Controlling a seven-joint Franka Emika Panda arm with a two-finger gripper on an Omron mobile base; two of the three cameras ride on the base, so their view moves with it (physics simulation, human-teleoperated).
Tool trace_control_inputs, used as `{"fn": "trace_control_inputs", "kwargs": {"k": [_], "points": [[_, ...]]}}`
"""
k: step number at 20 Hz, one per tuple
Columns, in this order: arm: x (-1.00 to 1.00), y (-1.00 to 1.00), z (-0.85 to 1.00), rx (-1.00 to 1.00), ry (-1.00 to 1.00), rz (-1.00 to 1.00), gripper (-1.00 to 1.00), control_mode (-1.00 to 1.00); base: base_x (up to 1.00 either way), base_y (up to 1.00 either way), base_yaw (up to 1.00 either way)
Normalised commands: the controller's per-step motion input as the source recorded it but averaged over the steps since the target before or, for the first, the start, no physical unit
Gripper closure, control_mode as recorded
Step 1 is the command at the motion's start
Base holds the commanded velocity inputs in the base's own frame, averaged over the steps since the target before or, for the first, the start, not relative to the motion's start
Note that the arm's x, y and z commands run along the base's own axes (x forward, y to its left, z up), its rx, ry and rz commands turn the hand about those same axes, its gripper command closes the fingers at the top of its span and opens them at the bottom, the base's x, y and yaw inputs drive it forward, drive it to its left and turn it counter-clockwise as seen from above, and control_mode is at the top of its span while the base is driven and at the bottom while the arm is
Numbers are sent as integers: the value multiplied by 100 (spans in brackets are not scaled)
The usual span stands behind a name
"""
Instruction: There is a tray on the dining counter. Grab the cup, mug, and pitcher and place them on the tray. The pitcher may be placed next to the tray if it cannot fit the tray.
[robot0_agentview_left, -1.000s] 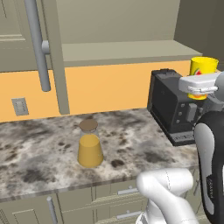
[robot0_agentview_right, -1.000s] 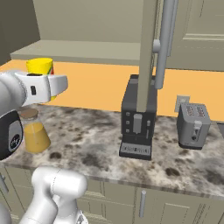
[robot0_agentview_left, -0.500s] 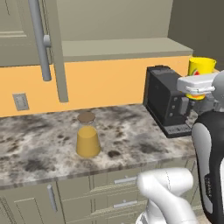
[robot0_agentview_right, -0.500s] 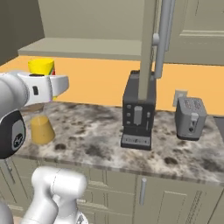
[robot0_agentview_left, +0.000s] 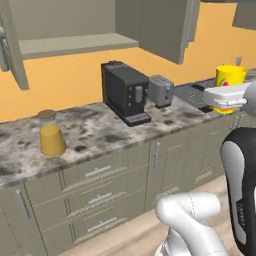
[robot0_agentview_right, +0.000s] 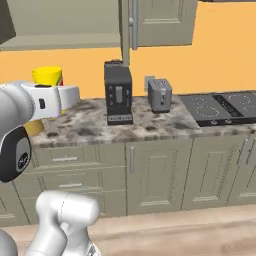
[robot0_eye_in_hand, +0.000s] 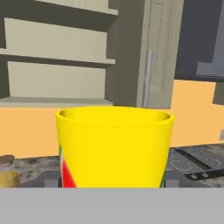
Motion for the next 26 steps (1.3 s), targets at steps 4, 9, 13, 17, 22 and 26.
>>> {"fn": "trace_control_inputs", "kwargs": {"k": [4, 9, 13, 17, 22, 26], "points": [[0, 0, 0, 0, 0, 0, 100, 100, -91, -2, -66], [0, 0, 0, 0, 0, 0, 100, 100, -51, -6, -55], [0, 0, 0, 0, 0, 0, 100, 100, -23, 2, -62], [0, 0, 0, 0, 0, 0, 100, 100, -9, 15, -68], [0, 0, 0, 0, 0, 0, 100, 100, -33, 0, -92], [0, 0, 0, 0, 0, 0, 100, 100, -9, 8, -100]]}}
